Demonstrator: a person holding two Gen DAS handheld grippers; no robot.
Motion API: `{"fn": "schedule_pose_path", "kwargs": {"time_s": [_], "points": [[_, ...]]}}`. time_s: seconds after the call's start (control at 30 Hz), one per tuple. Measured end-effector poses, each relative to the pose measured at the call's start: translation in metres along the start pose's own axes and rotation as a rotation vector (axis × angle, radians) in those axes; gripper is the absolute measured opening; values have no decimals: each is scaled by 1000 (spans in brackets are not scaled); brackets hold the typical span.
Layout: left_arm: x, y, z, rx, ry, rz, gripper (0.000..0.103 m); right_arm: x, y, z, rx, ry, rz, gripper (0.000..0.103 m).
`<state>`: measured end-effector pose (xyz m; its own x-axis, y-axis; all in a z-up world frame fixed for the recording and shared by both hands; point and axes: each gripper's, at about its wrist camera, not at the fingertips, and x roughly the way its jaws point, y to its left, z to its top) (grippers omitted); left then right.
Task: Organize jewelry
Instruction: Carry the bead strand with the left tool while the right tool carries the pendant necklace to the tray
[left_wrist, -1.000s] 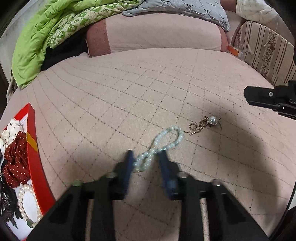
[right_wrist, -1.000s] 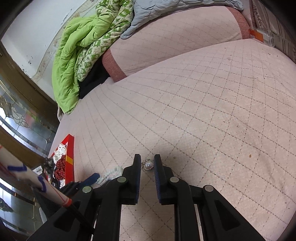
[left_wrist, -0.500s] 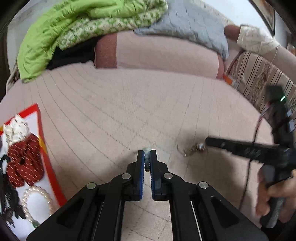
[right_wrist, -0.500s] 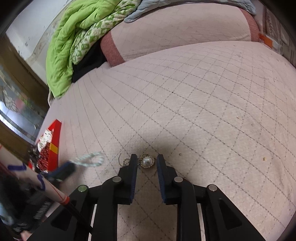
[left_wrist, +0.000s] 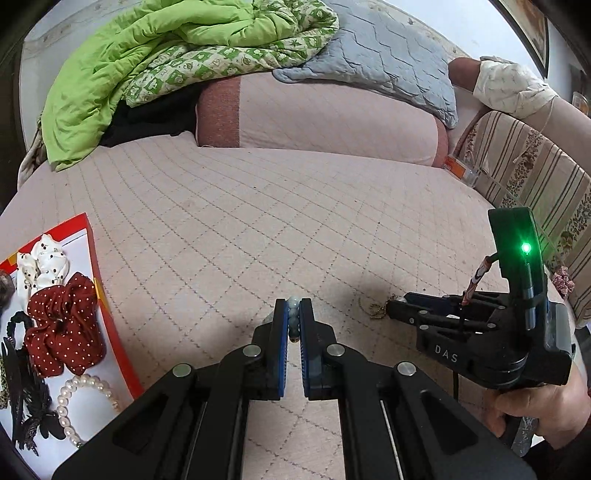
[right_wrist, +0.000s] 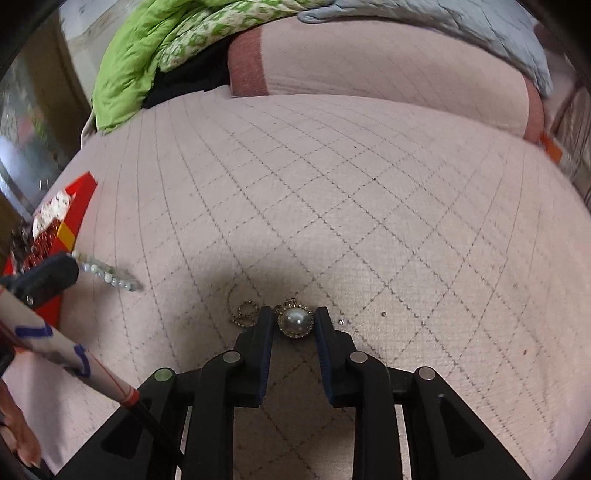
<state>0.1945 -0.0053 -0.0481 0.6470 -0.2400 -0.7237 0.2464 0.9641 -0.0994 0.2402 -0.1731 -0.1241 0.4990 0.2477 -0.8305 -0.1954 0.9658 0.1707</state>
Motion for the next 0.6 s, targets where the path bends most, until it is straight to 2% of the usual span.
{"fn": "schedule_pose_path", "kwargs": {"time_s": [0.23,0.5,0.6], "points": [[0,-1,0,2,-2,1,6,-14,-5,0,43,-31,36,21],[-6,0,2,-3,-28,-4,6,-67,-3,11,81,-198,120,21],[-8,1,2,-3,-34,-4,6,-74,2,13,76,-223,130,21]]}}
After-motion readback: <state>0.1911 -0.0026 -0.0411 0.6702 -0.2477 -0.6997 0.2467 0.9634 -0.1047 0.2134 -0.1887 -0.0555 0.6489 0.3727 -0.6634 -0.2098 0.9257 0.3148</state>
